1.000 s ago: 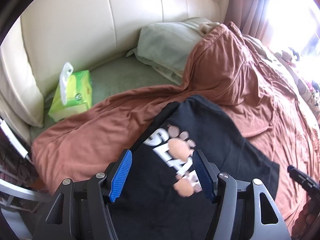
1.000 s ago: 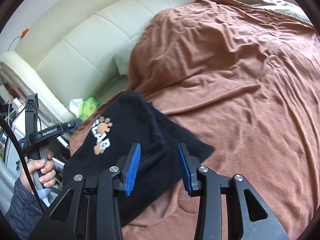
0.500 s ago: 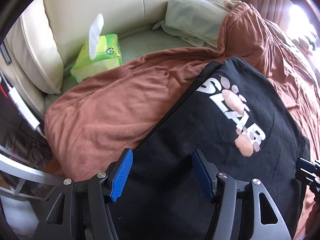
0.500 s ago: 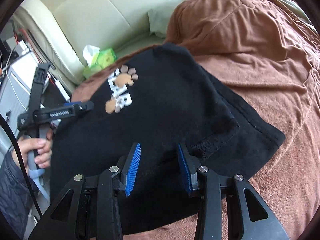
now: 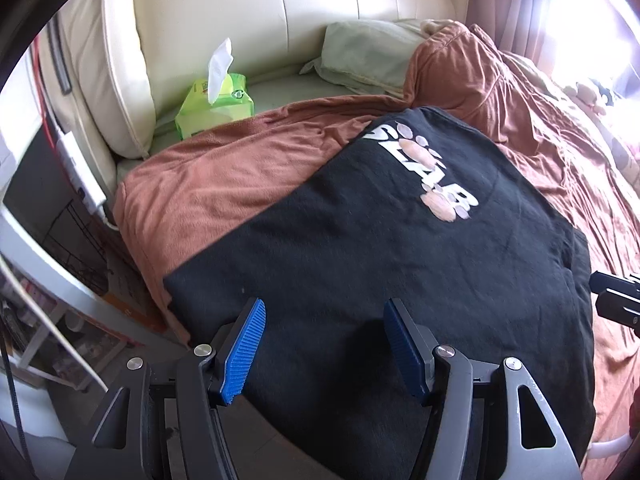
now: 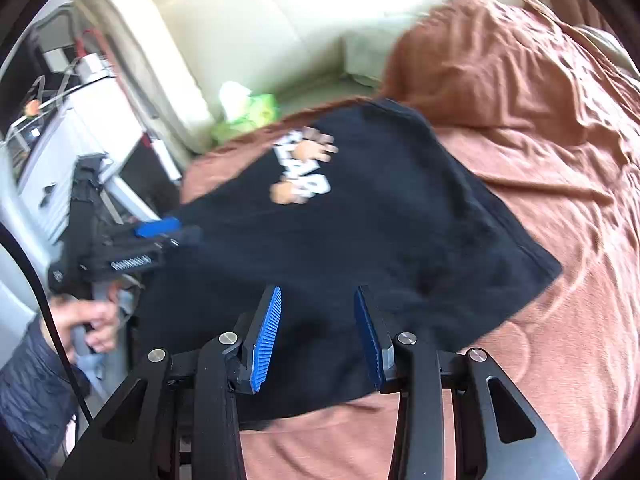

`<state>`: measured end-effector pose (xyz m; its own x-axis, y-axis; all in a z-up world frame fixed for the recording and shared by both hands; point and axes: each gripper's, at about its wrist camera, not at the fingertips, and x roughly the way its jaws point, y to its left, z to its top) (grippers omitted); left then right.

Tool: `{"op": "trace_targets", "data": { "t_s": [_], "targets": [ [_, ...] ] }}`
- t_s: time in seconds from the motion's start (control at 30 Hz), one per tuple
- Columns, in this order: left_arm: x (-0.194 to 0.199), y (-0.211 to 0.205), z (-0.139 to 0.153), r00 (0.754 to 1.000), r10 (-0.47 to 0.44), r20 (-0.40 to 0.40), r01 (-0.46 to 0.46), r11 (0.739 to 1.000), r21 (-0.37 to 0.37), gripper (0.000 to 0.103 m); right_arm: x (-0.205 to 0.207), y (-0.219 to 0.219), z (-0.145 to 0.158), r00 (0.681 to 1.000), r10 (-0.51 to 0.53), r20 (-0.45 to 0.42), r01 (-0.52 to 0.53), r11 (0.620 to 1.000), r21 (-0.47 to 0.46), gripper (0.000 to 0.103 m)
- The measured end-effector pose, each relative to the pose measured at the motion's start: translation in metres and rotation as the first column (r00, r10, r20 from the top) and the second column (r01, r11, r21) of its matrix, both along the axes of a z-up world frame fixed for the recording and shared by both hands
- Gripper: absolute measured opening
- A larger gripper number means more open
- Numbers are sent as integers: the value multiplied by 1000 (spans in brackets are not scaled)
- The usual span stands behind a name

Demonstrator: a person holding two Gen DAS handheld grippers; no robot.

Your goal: Fold small clothes

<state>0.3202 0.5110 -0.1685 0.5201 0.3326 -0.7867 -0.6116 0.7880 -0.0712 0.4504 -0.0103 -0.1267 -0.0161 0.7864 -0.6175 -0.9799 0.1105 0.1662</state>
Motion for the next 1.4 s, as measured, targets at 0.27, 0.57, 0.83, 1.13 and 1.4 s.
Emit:
{"op": "trace_targets", "data": {
  "t_s": [0.27, 0.57, 0.83, 1.13, 1.4],
  "targets": [
    [-28, -19, -5, 997, 42, 65, -41, 999, -24, 63, -38, -5, -24, 997, 49, 67, -44, 997, -65, 36],
    [-45, -51, -12, 996, 39, 80, -34, 997, -66, 63, -47, -23, -34, 998, 35, 50, -29, 993, -116, 36],
    [-52, -91, -10, 995, -7, 104, 18, 994, -109, 63, -51, -37, -39, 1000, -8, 16, 10, 986, -168, 35],
    [-62, -138, -12, 992, -48, 115, 64, 988, -138, 63, -52, -93, -13, 998, -67, -1, 66, 992, -105, 36],
    [-77, -163, 1, 990, -40, 134, 61, 987, -150, 61, -45, -154, 5, 984, -175, 14, 176, 981, -87, 58]
  ]
}}
